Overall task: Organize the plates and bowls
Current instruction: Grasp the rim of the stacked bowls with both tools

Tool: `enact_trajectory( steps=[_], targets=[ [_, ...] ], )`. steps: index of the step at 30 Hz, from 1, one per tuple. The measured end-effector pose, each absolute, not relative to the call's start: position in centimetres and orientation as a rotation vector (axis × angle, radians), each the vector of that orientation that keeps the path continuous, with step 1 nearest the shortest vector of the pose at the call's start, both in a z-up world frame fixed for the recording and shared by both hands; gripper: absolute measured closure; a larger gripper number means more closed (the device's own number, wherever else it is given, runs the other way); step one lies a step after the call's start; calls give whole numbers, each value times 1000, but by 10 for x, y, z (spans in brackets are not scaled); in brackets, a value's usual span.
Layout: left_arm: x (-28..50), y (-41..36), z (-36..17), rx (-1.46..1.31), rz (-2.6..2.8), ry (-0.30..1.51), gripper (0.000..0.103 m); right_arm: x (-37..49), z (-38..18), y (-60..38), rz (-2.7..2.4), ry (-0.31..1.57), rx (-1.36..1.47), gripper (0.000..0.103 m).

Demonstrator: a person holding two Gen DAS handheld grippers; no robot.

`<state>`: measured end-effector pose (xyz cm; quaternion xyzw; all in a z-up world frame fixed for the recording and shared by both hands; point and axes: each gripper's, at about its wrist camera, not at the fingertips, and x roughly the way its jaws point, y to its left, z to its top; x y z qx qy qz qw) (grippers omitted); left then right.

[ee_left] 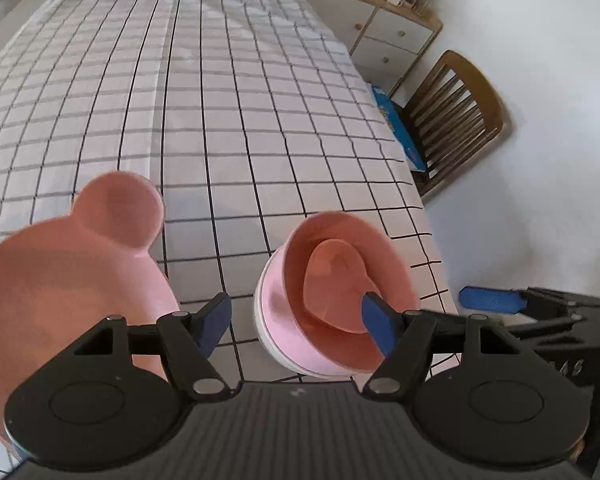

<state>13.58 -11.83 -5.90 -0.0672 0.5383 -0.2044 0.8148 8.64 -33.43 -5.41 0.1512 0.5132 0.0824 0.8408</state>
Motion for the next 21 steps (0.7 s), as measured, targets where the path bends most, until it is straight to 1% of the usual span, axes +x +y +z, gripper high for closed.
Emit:
enact_trajectory(
  steps=[4, 9, 13, 18, 21],
  targets=[
    [146, -120, -71, -176, -395, 1186, 32, 95, -64, -330, 180, 1109, 334, 15],
    [160, -118, -86, -229, -371, 1237, 32, 103, -74, -331, 187, 1123, 366, 16],
    [162, -122, -91, -210, -378, 1237, 32, 107, -83, -330, 189, 1150, 362, 23],
    [167, -125, -98, -217, -370, 1251, 32, 114, -92, -329, 185, 1175, 372, 28],
    [168, -125, -101, -219, -365, 1260, 33, 115, -95, -326, 195, 1186, 369, 28]
  ],
)
